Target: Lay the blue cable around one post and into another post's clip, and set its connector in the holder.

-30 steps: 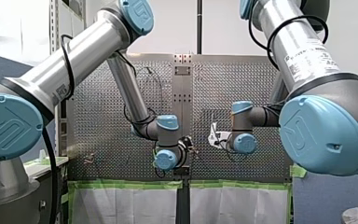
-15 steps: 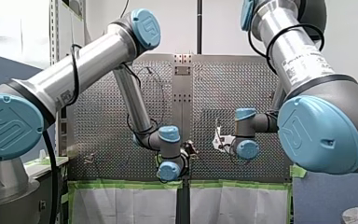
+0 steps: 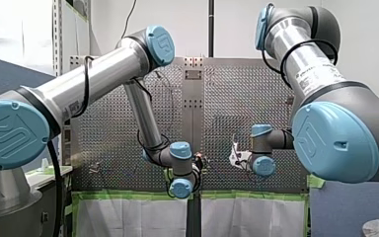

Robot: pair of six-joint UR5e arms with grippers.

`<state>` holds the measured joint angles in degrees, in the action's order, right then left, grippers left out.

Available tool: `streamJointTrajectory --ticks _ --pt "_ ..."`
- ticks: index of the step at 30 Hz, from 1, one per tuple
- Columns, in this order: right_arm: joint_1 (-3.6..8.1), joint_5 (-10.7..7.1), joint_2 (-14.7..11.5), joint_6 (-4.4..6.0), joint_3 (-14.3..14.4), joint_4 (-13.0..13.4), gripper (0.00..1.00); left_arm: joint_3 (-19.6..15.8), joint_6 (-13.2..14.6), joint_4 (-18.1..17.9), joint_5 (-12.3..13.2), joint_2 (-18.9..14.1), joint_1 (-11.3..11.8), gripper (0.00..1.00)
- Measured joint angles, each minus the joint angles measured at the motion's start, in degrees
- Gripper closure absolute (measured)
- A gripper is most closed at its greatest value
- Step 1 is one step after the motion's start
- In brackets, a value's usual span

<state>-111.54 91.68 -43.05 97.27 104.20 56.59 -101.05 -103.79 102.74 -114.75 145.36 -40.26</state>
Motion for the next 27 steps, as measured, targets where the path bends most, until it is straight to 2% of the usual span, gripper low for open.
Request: streamJointTrajectory --ticks 5,11,20,27 --pt "1.14 -0.13 2.4 -0.20 -2.3 -1.2 0.99 1.0 2.2 1.2 -1.4 1.1 0.2 0.91" --pt "1.92 -0.52 5.1 -0.85 -4.8 -2.6 0.99 2.4 4.8 2.1 -3.2 1.3 0.1 0.91" --pt "2.06 -0.88 9.2 -1.62 -7.8 -5.4 0.99 4.0 9.0 3.7 -5.0 1.3 0.0 0.91" --pt "2.08 -1.03 10.0 -2.30 -9.7 -6.2 0.99 6.5 12.6 6.8 -4.8 1.4 0.3 0.91"
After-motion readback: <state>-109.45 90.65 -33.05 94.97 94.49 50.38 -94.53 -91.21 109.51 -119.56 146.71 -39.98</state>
